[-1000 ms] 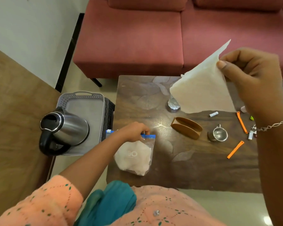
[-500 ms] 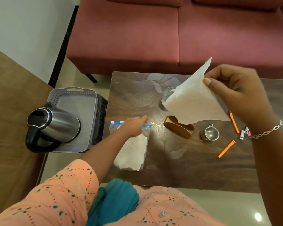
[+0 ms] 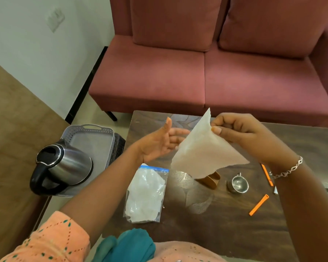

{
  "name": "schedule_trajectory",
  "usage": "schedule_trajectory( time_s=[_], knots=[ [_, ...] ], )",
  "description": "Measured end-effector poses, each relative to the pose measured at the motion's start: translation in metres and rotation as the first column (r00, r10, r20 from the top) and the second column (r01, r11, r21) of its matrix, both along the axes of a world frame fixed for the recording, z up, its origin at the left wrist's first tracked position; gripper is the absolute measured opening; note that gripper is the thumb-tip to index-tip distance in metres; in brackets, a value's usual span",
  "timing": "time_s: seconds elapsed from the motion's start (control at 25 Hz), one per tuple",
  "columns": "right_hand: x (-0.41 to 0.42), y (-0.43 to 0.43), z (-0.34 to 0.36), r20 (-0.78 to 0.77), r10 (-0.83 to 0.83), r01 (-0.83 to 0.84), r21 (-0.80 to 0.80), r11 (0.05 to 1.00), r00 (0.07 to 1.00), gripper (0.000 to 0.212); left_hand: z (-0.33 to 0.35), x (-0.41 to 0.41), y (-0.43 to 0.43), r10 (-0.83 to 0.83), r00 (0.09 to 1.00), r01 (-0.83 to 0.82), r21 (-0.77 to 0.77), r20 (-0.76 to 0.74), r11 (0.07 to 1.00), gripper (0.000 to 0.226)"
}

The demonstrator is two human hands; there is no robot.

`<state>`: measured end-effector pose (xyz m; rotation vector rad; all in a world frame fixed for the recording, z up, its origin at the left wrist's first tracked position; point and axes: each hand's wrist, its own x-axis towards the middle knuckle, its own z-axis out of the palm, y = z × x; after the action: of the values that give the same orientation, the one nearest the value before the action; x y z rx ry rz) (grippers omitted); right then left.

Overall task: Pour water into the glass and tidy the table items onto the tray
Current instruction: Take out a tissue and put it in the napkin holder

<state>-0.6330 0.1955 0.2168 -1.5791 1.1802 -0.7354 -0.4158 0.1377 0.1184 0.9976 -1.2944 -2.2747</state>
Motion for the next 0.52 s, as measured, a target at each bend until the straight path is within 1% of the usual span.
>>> schedule_trajectory(
  time_s=[0.04, 0.08, 0.12, 0.2, 0.28, 0.32, 0.36, 0.4, 0.52],
  knots=[
    [-0.002, -0.002, -0.002, 0.037, -0.012, 0.010, 0.037, 0.999, 0.999, 0.016, 0.004, 0.002, 0.002, -0.054, 0.997, 0.057, 0.065, -0.048, 0.996, 0.102],
    [-0.004, -0.004, -0.005, 0.065, -0.038, 0.033, 0.076, 0.997, 0.997, 0.018, 0.005, 0.004, 0.005, -0.074, 0.994, 0.084, 0.114, -0.085, 0.990, 0.097],
    [-0.008, -0.007, -0.010, 0.085, -0.073, 0.063, 0.121, 0.991, 0.994, 0.019, 0.006, 0.006, 0.008, -0.060, 0.992, 0.077, 0.153, -0.112, 0.985, 0.088],
    [-0.018, -0.010, -0.022, 0.116, -0.133, 0.103, 0.233, 0.967, 0.984, 0.028, 0.007, 0.010, 0.011, 0.023, 0.992, 0.001, 0.193, -0.125, 0.981, 0.071],
    [-0.026, -0.011, -0.033, 0.143, -0.138, 0.081, 0.344, 0.936, 0.980, 0.048, 0.008, 0.012, 0.010, 0.117, 0.987, -0.101, 0.149, -0.108, 0.984, 0.061],
    [-0.028, -0.012, -0.037, 0.151, -0.126, 0.060, 0.381, 0.923, 0.981, 0.052, 0.010, 0.012, 0.009, 0.155, 0.981, -0.139, 0.134, -0.116, 0.981, 0.050],
    [-0.029, -0.012, -0.041, 0.160, -0.111, 0.037, 0.403, 0.914, 0.981, 0.049, 0.011, 0.012, 0.008, 0.189, 0.973, -0.173, 0.129, -0.130, 0.976, 0.037],
    [-0.031, -0.012, -0.044, 0.171, -0.097, 0.017, 0.420, 0.907, 0.980, 0.046, 0.013, 0.011, 0.008, 0.223, 0.965, -0.205, 0.134, -0.135, 0.970, 0.028],
    [-0.032, -0.015, -0.056, 0.177, -0.124, 0.026, 0.474, 0.880, 0.976, 0.045, 0.017, 0.011, 0.007, 0.283, 0.947, -0.257, 0.168, -0.154, 0.952, 0.031]
  ],
)
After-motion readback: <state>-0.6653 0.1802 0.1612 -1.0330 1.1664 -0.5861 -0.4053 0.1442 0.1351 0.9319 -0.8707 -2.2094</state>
